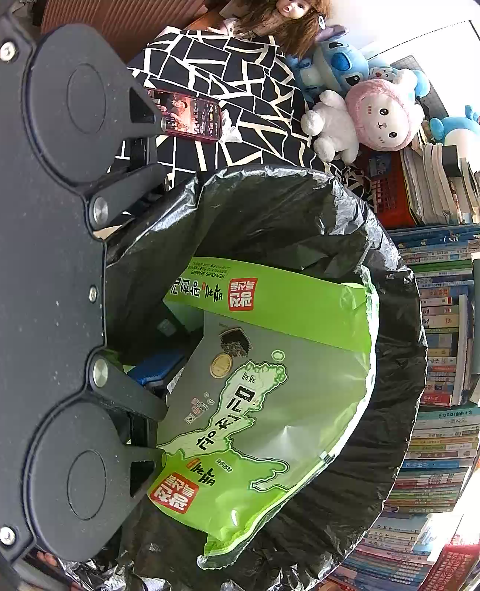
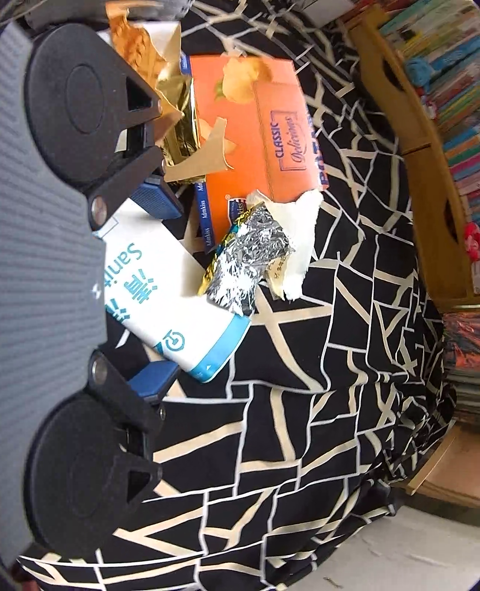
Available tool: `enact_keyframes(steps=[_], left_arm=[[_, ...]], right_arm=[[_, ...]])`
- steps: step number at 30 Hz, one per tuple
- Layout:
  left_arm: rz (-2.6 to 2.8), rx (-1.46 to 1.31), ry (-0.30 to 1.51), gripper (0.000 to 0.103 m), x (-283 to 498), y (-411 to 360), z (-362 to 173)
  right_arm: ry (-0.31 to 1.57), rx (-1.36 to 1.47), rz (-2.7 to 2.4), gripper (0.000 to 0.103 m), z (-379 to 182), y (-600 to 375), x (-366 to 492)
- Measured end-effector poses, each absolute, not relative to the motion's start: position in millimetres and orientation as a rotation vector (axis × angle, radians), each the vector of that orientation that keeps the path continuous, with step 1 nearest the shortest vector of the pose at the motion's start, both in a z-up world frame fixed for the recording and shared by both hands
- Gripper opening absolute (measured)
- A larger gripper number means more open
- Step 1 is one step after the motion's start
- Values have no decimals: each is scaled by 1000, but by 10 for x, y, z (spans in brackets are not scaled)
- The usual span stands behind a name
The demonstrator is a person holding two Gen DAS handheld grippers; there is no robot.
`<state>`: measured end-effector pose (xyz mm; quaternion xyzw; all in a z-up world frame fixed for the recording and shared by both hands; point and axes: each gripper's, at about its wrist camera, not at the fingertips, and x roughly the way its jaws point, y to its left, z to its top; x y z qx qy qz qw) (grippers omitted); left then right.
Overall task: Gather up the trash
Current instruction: 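Move the right tool back to the pile toward the white-and-blue bottle, then close the right tool on the white-and-blue bottle and lift it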
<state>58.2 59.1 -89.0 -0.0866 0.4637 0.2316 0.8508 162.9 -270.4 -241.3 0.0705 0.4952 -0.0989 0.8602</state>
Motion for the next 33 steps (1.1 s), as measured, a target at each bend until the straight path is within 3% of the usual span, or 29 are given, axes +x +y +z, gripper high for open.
enact_keyframes(steps=[3, 5, 22, 33], left_arm=[[489, -178, 980, 69, 588, 585, -893], [491, -178, 981, 69, 592, 578, -893], [491, -178, 980, 69, 590, 575, -893], [488, -181, 979, 70, 598, 563, -904]], right_arm=[[1037, 104, -218, 96, -2453, -2630, 1676], [1025, 104, -225, 93, -2460, -2618, 1660], [988, 119, -201, 48, -2299, -2772, 1489], [930, 144, -112, 31, -2053, -2780, 1271]])
